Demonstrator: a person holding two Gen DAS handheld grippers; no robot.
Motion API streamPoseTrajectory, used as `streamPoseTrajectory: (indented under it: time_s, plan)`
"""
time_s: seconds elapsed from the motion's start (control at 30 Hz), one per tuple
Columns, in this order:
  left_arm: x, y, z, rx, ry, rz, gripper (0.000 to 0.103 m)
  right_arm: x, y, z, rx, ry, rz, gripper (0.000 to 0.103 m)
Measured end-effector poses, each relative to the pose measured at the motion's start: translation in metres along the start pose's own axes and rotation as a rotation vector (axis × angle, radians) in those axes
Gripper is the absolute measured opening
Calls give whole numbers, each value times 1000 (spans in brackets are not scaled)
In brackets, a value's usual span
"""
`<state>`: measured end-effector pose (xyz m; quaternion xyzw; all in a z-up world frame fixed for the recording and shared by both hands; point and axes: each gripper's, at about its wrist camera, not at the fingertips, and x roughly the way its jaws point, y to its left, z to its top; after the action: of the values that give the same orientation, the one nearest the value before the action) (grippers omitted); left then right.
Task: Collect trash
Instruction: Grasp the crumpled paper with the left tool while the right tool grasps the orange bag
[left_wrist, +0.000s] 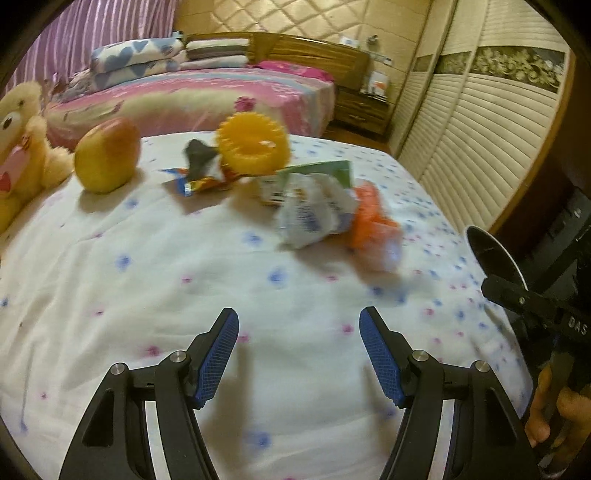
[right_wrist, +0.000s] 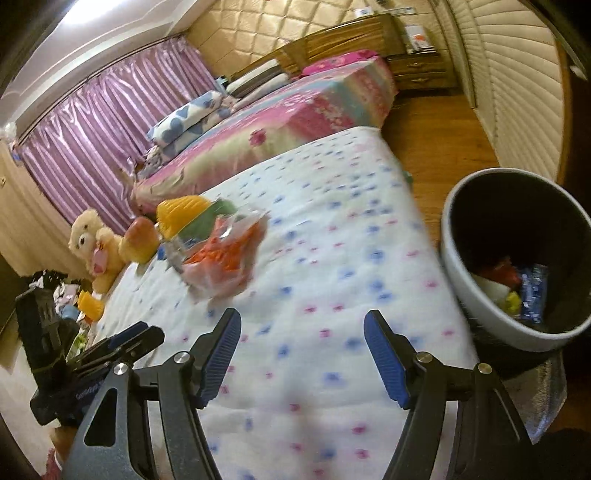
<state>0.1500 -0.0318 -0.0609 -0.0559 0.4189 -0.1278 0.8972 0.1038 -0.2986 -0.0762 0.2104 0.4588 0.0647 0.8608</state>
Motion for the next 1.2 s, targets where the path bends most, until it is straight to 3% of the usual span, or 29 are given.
streamPoseTrajectory:
  time_s: [0.33,0.7,0.73,0.77,0.83,0.9,1.07,1.2]
  plan:
    - [5,32,10,-16,8,41,68,41,44,3,-86,57,61,71]
    - [29,35,25,31,51,0,68,79,65,25,-103,70,95,70]
    - [31,33,26,35,56,-7,68,81,65,26,-105,72,91,66]
    - [34,31,28,40,61,-19,68,82,64,27,-104,75,94,52]
    - [39,27,31,46,66,-38,68,81,62,27,-109,78,104,43]
    - [46,22,36,54,68,-58,68,74,62,26,-126,65,104,25]
    - [66,13,51,68,66,-88,68,57,53,19,-111,64,90,22]
    - [81,8,61,76,88,-156,67,36,42,10,-64,46,67,21]
